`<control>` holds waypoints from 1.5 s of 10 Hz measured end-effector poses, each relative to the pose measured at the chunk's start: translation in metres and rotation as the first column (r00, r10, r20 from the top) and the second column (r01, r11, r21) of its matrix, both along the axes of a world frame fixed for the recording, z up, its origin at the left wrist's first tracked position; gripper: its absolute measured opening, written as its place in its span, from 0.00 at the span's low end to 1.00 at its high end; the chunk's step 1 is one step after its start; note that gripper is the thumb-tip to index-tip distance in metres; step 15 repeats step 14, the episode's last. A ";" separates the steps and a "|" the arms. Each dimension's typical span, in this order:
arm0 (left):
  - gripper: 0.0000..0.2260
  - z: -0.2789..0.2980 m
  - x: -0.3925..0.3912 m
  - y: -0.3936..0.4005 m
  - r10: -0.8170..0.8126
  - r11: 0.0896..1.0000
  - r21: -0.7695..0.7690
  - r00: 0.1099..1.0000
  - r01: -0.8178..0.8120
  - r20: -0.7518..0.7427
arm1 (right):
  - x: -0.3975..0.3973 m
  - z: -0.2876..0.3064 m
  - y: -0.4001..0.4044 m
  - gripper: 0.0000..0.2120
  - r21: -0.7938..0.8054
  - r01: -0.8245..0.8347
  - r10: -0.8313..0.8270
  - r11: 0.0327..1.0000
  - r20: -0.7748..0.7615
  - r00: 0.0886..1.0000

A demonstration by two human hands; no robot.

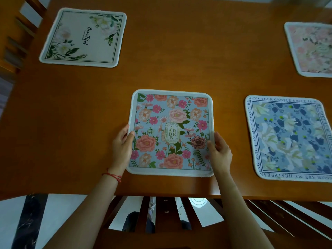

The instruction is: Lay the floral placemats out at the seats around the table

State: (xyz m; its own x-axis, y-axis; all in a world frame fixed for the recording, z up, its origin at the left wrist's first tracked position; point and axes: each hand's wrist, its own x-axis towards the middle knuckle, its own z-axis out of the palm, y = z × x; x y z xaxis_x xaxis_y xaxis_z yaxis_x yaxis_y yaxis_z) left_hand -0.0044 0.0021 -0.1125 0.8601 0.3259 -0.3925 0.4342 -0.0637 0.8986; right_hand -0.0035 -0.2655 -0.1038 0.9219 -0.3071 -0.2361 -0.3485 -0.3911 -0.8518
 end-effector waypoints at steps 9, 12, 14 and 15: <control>0.16 0.017 -0.016 -0.013 -0.313 0.875 0.398 0.949 0.276 0.029 | -0.002 0.007 0.002 0.21 -0.331 -0.219 0.186 0.918 -0.128 0.974; 0.22 0.042 -0.037 -0.023 -0.420 0.691 0.622 0.905 0.369 -0.071 | -0.008 0.034 0.006 0.24 -0.528 -0.424 0.437 0.736 -0.108 0.893; 0.25 0.050 -0.050 -0.019 -0.436 0.472 0.800 0.887 0.370 -0.153 | -0.013 0.049 0.014 0.22 -0.581 -0.502 0.574 0.641 -0.071 0.816; 0.25 0.050 -0.050 -0.019 -0.436 0.472 0.800 0.887 0.370 -0.153 | -0.013 0.049 0.014 0.22 -0.581 -0.502 0.574 0.641 -0.071 0.816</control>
